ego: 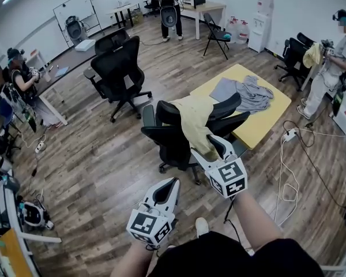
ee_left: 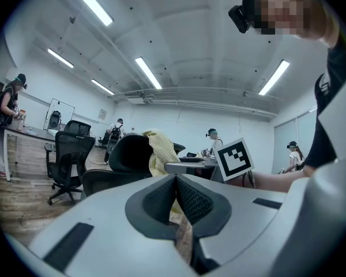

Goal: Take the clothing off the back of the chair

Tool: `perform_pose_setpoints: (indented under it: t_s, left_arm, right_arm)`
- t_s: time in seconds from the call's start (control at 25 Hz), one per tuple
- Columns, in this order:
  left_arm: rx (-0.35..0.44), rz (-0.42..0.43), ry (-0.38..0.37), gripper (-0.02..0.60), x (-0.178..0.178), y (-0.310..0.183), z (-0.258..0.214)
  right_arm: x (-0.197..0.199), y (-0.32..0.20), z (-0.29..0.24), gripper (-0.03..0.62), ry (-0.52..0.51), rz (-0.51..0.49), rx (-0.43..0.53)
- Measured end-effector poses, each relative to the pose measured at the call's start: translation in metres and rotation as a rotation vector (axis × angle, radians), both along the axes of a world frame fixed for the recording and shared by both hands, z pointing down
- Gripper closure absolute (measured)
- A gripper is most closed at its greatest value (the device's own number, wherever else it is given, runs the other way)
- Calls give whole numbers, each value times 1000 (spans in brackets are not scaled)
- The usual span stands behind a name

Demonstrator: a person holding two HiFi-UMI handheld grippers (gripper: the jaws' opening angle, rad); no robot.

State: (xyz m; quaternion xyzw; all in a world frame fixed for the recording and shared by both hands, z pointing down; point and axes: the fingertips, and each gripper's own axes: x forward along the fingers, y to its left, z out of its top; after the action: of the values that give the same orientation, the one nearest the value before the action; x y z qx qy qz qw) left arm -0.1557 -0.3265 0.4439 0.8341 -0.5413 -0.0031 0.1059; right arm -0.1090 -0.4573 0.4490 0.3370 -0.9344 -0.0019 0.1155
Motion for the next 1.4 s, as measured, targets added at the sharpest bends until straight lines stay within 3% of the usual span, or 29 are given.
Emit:
perform_pose_setpoints:
  t_s: [0.4, 0.64, 1.4]
  left_arm:
    - [-19, -43, -14, 566, -13, -3, 5]
    - [-16, -56, -16, 566, -16, 1, 2]
    - [11, -27, -14, 566, -38, 62, -10]
  right_arm:
    - [-9, -23, 13, 362, 115, 76, 86]
    - [-10, -22, 17, 476, 158, 83, 90]
    - [-17, 31, -13, 517, -81, 46, -59]
